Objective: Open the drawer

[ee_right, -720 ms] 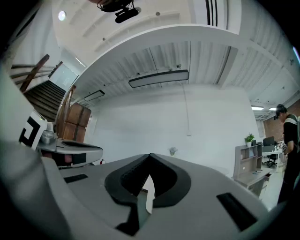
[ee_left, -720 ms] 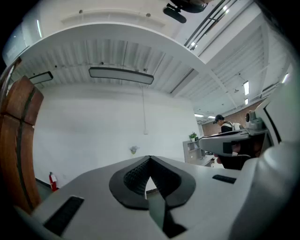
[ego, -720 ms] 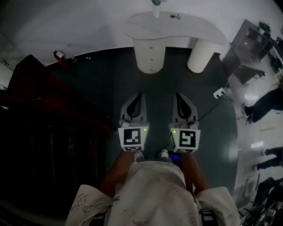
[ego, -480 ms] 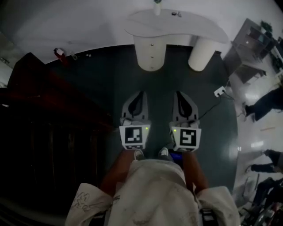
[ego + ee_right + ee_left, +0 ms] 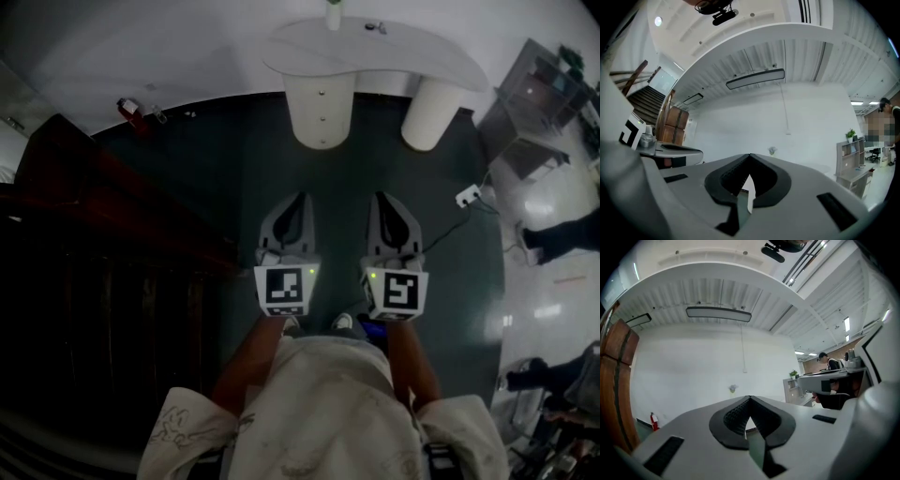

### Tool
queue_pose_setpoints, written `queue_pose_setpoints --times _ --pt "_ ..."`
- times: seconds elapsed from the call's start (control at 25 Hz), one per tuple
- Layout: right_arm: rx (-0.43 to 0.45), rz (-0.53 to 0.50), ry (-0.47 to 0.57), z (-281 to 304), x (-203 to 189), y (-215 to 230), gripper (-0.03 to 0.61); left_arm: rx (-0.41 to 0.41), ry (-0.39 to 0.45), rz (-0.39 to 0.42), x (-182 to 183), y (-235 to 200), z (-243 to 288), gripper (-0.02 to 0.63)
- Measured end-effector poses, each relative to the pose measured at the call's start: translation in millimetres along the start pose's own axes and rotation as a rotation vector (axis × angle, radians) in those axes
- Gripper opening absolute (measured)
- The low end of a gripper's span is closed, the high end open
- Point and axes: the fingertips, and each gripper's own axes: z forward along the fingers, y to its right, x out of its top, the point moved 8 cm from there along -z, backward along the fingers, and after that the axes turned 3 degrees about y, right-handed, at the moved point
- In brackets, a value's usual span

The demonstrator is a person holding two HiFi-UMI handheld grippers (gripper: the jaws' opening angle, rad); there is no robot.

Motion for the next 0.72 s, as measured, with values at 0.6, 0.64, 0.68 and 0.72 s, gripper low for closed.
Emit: queue_pose_setpoints --times 0.6,0.64,0.68,0.72 --pt "0.047 0.037 -0.008 18.5 -19.1 55.0 0.005 0.058 -0.011 0.038 -0.3 24.5 44.4 0.002" --pt "0.046 0.035 -0.008 23.7 -20.7 55.9 0.005 0.061 -0.011 0.033 -1.5 22.0 48.6 0.002" --pt "0.047 0.033 -0.007 29.4 -22.3 56.1 0.005 0.063 -0.013 0.027 -3.2 19.0 52.8 0.002" --pt "0.048 0.030 -0.005 35.9 -23.7 55.6 0.005 0.064 -0.015 0.025 -5.0 15.4 57.2 0.002"
